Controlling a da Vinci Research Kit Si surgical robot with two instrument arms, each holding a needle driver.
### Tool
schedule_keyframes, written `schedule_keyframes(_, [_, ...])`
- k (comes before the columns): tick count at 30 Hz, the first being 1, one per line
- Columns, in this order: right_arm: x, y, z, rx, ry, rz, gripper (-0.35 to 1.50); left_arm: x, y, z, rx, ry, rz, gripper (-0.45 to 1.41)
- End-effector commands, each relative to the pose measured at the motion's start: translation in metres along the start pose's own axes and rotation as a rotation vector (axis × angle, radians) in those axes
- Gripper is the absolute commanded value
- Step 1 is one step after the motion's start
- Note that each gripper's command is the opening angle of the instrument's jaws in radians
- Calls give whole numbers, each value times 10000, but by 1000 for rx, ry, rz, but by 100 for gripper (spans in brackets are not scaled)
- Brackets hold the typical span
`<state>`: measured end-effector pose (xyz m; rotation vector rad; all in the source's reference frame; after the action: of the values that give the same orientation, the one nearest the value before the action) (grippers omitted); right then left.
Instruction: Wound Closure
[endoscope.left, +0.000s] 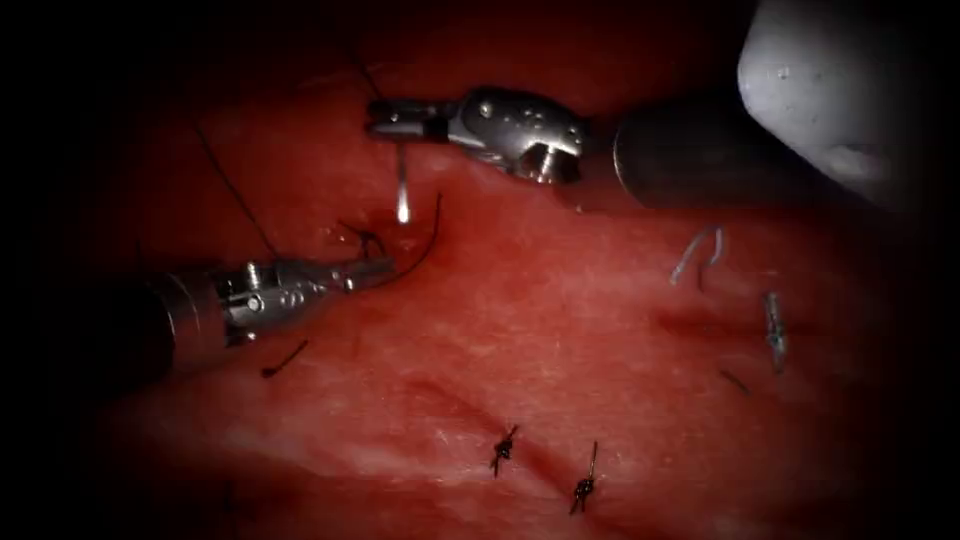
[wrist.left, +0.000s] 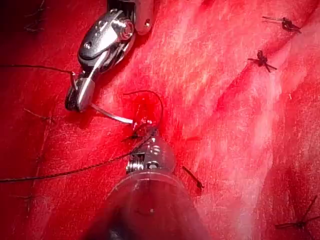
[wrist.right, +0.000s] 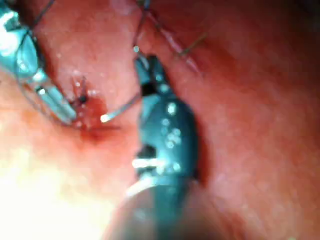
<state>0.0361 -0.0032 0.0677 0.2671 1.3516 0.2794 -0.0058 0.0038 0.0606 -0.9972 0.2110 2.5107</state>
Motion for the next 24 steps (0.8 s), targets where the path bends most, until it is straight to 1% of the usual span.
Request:
schedule_keyframes(1, [-11,-9,9,7,2,13,-35,-1,3,8,-2,1,1,-28])
schedule_keyframes(5, [-14,-8,7,11,1,47,-35,-1,3,8,-1,1,1,-28])
schedule_keyframes(9, [-10,0,5,0,-4,66,-35,-1,3,8,-1,1,1,-28])
schedule_keyframes(13, [-3,10,2,-11,26,120,-35,-1,4,9,0,1,0,-28])
schedule_keyframes(15, [-2,11,1,-12,28,127,-35,-1,4,9,1,0,0,-28])
schedule_keyframes(24, [-3,15,0,-7,37,252,-35,-3,9,11,-2,-10,4,-28])
